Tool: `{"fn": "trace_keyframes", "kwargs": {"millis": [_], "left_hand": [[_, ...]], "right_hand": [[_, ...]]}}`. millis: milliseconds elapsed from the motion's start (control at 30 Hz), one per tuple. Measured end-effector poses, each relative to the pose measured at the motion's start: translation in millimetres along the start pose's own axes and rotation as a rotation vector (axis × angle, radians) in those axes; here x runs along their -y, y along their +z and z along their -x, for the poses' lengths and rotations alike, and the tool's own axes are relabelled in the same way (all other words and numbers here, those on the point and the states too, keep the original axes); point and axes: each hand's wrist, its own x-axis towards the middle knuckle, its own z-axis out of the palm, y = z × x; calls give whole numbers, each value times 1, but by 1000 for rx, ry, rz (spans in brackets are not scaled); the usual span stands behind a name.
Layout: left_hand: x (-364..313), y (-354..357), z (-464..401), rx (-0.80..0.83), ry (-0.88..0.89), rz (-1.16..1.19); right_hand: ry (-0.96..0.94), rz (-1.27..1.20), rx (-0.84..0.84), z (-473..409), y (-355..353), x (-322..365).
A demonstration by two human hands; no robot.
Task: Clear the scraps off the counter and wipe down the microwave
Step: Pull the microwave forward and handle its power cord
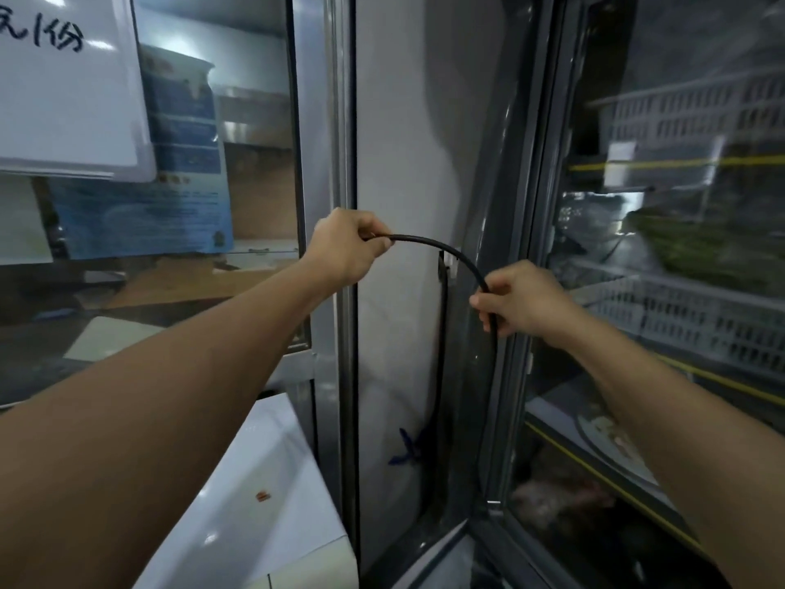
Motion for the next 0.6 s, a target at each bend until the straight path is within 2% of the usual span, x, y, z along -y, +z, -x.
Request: {"fn": "trace_keyframes", "kwargs": {"millis": [100,167,233,300,400,533,600], "left_hand": [[-5,2,4,-70,-13,-32],[-9,5,12,-164,33,-67],[-13,13,23,-173,74,-12],[-14,27,34,-51,42,87],[-14,57,49,161,-119,331],[-10,90,62,312,-243,461],[-6,97,63,326,-299,477]], "right_hand": [[31,-71,-48,-6,-16,13],[62,-151,-83,-11,-25,20],[87,-232,-113,-15,-33,27],[101,-282,-127,-19,-39,34],[113,-334,-123,-28,-42,44],[100,-387,-128,-42,-38,49],[96,-409,-153,-49,-37,47]]}}
